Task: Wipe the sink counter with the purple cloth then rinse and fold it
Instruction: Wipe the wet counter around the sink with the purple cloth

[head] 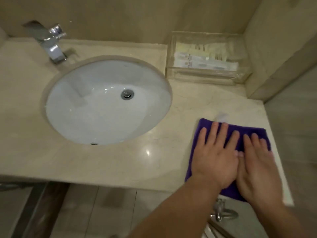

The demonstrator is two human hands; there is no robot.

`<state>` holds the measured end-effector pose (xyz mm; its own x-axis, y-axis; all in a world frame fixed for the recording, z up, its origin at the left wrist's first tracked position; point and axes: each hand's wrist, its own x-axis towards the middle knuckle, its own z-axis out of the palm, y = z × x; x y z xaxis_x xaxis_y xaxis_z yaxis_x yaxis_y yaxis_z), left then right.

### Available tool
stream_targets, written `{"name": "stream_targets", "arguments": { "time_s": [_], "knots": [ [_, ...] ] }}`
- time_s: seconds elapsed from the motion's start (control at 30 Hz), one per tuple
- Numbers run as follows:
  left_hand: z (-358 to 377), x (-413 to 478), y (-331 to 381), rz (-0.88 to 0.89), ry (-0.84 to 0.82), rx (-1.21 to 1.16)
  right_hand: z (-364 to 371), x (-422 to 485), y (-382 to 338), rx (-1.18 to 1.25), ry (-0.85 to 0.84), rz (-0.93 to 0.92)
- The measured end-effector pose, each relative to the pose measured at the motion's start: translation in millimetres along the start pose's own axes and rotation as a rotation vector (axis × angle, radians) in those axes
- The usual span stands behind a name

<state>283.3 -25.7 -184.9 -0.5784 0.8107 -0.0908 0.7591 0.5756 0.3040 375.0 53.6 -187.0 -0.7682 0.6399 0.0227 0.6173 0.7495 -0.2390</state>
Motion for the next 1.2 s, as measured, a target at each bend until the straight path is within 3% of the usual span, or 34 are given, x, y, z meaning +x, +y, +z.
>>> {"name": "stream_targets", "arguments": {
  "time_s": [0.37,0.97,1.2],
  "knots": [
    [-43,-99,-151,-0.106,-0.011,0.079,40,-41,-174,-0.025,-0.054,-0.087],
    [-137,-266,-490,-0.270,0.070,0.160,135,-100,-546,0.038,-0.061,-0.240],
    [-168,-319,-597,-0.448,0.078,0.122,162,-105,-668,0.051,-0.132,-0.413]
  ]
}}
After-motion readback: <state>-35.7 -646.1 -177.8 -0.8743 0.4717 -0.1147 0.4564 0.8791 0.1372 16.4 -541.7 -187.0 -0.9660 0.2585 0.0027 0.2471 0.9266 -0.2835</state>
